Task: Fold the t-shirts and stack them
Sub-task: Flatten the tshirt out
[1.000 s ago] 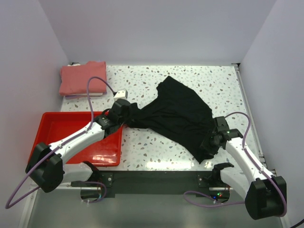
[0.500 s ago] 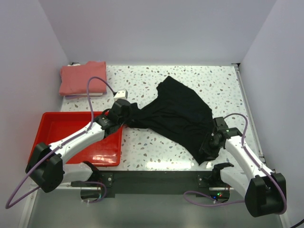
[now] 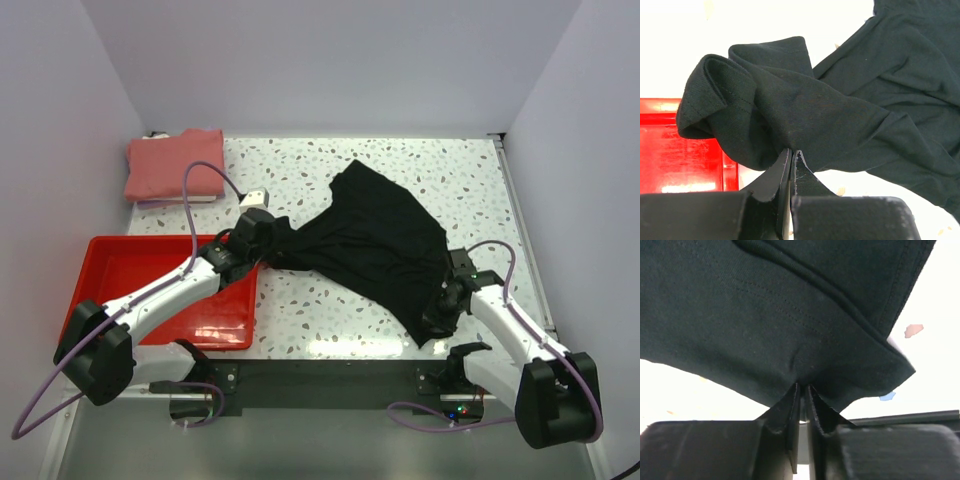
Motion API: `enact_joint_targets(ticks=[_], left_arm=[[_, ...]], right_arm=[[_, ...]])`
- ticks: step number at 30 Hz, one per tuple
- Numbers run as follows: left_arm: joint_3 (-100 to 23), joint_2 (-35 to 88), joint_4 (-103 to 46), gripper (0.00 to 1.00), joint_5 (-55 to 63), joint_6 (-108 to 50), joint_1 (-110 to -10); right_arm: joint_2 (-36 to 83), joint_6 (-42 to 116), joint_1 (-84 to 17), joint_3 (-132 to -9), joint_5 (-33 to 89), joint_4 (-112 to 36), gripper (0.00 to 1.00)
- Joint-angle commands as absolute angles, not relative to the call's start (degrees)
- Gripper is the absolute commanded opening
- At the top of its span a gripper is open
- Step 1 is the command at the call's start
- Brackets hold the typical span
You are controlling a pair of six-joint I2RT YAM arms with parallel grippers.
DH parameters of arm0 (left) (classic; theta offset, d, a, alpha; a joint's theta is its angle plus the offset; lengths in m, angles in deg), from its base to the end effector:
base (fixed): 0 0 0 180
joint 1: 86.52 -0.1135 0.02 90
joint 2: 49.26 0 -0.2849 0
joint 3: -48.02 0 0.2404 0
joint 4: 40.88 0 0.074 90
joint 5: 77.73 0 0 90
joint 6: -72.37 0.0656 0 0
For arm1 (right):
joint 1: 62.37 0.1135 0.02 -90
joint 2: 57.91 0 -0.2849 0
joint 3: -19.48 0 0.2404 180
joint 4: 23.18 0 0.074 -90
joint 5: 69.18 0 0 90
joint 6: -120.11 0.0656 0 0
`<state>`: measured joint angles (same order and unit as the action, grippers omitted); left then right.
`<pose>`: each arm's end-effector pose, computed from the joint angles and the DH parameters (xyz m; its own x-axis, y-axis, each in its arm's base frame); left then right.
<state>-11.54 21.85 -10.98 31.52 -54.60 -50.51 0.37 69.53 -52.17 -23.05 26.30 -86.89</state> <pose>0.2272 -0.1384 0.2449 -0.6414 -0.2357 -0.7301 -0.0383 0.9603 -0.2764 0.1239 0.0287 0.1536 -0.8703 0.4857 -0.0817 0.4650 0.8650 0.1887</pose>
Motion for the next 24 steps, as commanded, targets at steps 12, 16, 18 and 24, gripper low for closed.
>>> enact_joint_targets(ticks=[12,16,18,24], left_arm=[[-13.98,19.03,-12.10,0.00,32.92,-55.24,-50.93],[-17.05,18.42,-12.10,0.00,34.06,-54.54,-50.93],[-20.20,17.97,-12.80,0.00,34.77,-53.67,-50.93],[-33.81,17.45,-15.52,0.00,36.44,-47.08,-51.02]], right_arm=[[-6.85,66.23,-51.91,-34.51,18.89,-87.01,0.00],[-9.13,64.21,-51.91,-42.67,13.63,-88.26,0.00],[-10.53,63.60,-51.91,-45.76,9.94,-87.47,0.00],[-12.47,62.10,-52.08,-59.55,-0.44,-81.06,0.00]])
